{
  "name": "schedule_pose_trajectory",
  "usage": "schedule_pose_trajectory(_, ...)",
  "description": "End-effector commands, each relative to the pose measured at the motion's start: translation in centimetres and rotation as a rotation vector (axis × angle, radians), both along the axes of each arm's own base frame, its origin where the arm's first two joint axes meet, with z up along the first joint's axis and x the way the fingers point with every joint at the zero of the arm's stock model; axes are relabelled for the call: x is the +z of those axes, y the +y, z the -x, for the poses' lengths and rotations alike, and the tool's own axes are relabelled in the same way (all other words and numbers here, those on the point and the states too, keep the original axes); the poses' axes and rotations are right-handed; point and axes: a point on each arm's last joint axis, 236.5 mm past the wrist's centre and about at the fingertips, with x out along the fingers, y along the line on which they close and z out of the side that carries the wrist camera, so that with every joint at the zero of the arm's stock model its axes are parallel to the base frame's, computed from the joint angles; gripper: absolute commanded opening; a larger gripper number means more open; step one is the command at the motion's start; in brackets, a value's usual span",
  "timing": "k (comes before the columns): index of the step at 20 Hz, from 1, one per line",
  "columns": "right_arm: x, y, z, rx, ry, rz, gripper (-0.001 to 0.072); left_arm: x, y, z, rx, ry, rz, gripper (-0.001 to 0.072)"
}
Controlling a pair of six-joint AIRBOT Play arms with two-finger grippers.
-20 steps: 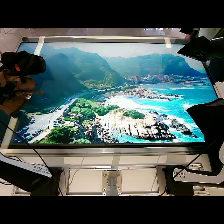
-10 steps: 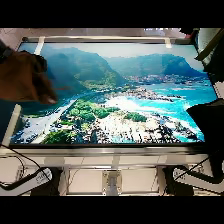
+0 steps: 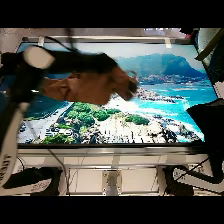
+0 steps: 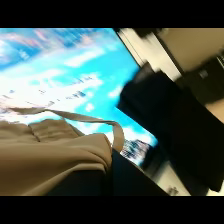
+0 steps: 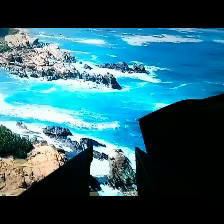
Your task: Fold the clothes and pants, and hang the long-sleeved shirts on hangers.
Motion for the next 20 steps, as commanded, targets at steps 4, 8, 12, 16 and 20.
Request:
schedule_pose_trajectory(4, -1.7, -1.6, -1.4, -0.026, 0.033, 0.038, 0.0296, -13.7, -17.6, 7.2, -0.079, 0.01, -0.021, 0.001)
schedule_pose_trajectory(8, -2.6, -4.8, -0.5, -0.104, 0.048, -0.005, 0.0296, -11.2, -11.7, -0.4, 0.016, -0.147, -0.084, 0.0652)
schedule_pose_trajectory(12, -7.7, -5.6, 2.4, -0.165, 0.145, -0.255, 0.0296, -6.9, 5.4, -8.7, 0.16, -0.06, -0.177, 0.0534)
schedule_pose_trajectory(16, -16.2, -2.4, 6.8, -0.147, 0.259, -0.469, 0.0296, -7.7, 23.5, -8.4, 0.274, 0.196, -0.288, 0.0472)
schedule_pose_trajectory(20, -26.0, 2.1, 11.1, -0.179, 0.316, -0.602, 0.0369, -10.8, 37.0, -5.3, 0.545, 0.343, -0.315, 0.0471)
